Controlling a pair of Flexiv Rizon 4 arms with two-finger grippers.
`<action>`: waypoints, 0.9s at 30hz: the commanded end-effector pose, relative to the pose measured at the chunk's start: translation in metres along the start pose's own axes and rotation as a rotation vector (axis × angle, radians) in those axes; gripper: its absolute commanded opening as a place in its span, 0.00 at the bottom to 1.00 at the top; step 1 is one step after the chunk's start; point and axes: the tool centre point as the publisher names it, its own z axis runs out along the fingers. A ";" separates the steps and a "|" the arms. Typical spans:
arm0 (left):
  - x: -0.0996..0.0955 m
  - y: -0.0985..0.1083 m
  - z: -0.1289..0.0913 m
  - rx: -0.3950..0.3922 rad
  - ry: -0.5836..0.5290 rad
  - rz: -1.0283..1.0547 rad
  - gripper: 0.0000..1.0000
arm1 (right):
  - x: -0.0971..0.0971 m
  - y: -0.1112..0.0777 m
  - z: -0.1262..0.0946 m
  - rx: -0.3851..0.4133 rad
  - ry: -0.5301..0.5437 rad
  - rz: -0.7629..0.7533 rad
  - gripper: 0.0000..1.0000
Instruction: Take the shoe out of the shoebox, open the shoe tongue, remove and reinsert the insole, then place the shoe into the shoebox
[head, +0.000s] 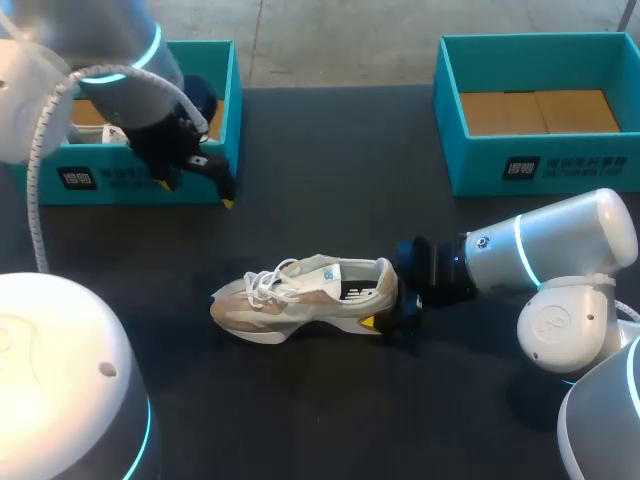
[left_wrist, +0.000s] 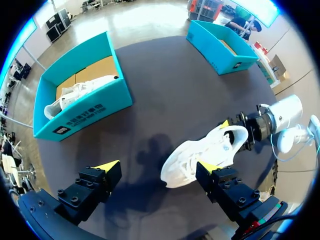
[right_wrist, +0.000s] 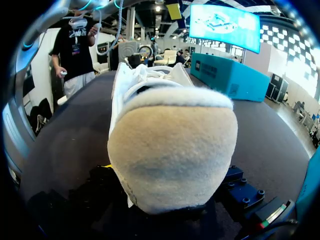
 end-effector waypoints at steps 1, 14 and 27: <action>0.004 -0.001 0.000 -0.001 -0.011 -0.002 1.00 | 0.002 0.001 0.002 0.008 -0.004 0.001 0.00; 0.002 0.006 -0.002 -0.083 -0.002 -0.045 1.00 | 0.002 0.001 0.002 0.008 -0.004 0.001 0.00; 0.036 0.022 0.000 -0.276 0.074 -0.119 1.00 | 0.002 0.001 0.002 0.008 -0.004 0.001 0.00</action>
